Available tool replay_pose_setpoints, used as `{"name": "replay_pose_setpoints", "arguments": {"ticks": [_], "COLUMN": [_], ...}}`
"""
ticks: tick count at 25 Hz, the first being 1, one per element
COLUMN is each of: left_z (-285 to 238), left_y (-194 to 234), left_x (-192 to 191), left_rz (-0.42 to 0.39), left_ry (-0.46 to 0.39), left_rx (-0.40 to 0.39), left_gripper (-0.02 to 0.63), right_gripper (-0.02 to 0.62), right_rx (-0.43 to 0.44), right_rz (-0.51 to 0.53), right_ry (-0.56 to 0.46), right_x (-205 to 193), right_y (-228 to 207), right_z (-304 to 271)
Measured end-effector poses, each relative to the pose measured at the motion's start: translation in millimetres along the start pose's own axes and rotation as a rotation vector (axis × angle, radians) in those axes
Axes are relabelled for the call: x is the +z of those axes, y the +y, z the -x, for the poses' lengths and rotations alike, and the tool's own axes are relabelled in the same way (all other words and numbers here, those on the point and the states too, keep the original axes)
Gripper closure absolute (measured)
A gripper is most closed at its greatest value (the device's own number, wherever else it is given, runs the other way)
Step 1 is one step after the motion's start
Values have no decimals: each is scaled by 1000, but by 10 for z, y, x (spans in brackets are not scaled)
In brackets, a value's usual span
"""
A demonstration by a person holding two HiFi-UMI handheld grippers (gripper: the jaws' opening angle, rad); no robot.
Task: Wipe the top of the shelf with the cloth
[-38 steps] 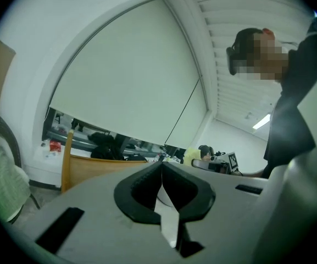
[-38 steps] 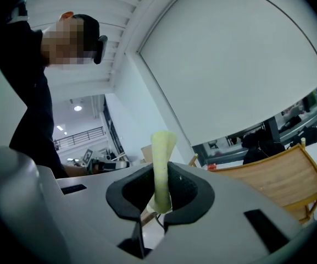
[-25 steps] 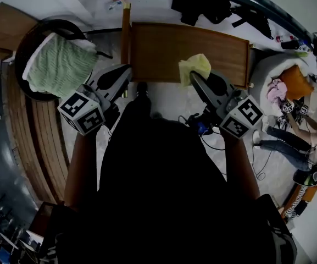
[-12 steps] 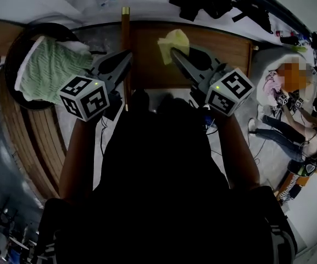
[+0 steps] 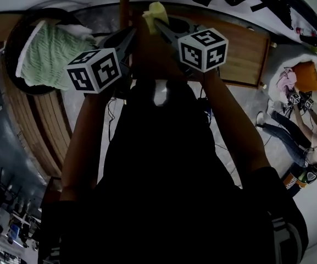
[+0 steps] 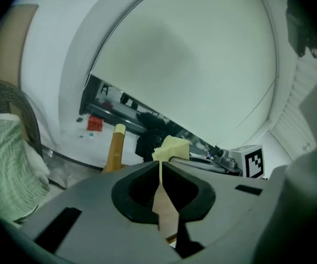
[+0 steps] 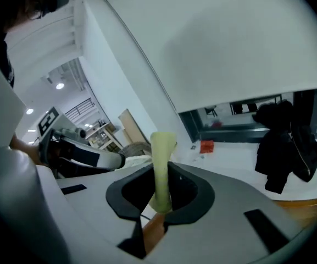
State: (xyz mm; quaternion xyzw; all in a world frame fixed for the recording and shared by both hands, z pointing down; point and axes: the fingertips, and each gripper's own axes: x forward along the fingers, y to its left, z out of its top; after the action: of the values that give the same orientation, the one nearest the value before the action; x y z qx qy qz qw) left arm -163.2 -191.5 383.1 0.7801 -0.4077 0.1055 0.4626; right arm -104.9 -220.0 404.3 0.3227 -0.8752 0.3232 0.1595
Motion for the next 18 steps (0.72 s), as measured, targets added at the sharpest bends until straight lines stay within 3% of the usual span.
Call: {"name": "replay_pose_setpoints", "arguments": {"ticks": [10,18], "left_z": [-364,-423], "left_y": [260,204], "left_x": [-90,-160], "left_rz": [57,74], "left_ry": [51,70], "left_rx": [120,80], "left_gripper": [594,594], "right_gripper": [540,540], "right_rx": [-59,-108], "right_rz": [-100,-92], "right_ry": [173,271], "right_x": [-678,-1049], "right_y": [-525,-654], "right_z": [-862,-1212]}}
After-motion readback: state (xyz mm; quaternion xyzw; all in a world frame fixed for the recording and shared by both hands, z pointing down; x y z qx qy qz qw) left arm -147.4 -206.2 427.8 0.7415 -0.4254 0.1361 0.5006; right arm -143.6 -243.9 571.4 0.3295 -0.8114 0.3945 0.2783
